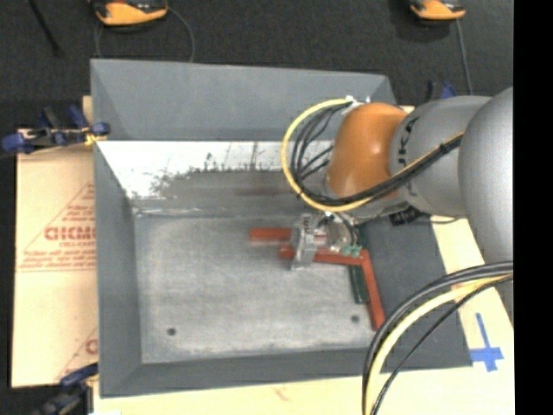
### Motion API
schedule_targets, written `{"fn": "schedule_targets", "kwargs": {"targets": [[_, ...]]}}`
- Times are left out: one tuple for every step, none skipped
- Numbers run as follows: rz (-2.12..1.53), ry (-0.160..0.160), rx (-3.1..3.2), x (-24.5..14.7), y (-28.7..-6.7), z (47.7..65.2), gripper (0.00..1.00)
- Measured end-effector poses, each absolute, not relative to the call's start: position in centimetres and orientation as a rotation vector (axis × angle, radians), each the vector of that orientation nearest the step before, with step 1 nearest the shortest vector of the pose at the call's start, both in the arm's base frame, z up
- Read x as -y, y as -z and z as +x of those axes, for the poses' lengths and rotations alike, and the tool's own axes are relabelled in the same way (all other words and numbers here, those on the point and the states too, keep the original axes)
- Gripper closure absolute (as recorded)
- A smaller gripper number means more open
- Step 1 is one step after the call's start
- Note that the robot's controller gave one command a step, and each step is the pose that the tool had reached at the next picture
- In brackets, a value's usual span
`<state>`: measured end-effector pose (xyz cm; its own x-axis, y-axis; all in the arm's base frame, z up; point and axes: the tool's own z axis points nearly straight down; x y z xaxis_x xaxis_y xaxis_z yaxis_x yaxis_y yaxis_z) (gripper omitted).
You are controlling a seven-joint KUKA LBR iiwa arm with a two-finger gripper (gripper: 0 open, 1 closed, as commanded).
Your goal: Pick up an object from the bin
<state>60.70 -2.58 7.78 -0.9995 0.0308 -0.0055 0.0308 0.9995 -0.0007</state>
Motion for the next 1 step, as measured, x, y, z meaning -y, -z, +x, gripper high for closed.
{"fn": "schedule_targets", "kwargs": {"targets": [[-0.073, 0.002, -3.126, -0.9, -23.05, 62.94, 1.0]]}}
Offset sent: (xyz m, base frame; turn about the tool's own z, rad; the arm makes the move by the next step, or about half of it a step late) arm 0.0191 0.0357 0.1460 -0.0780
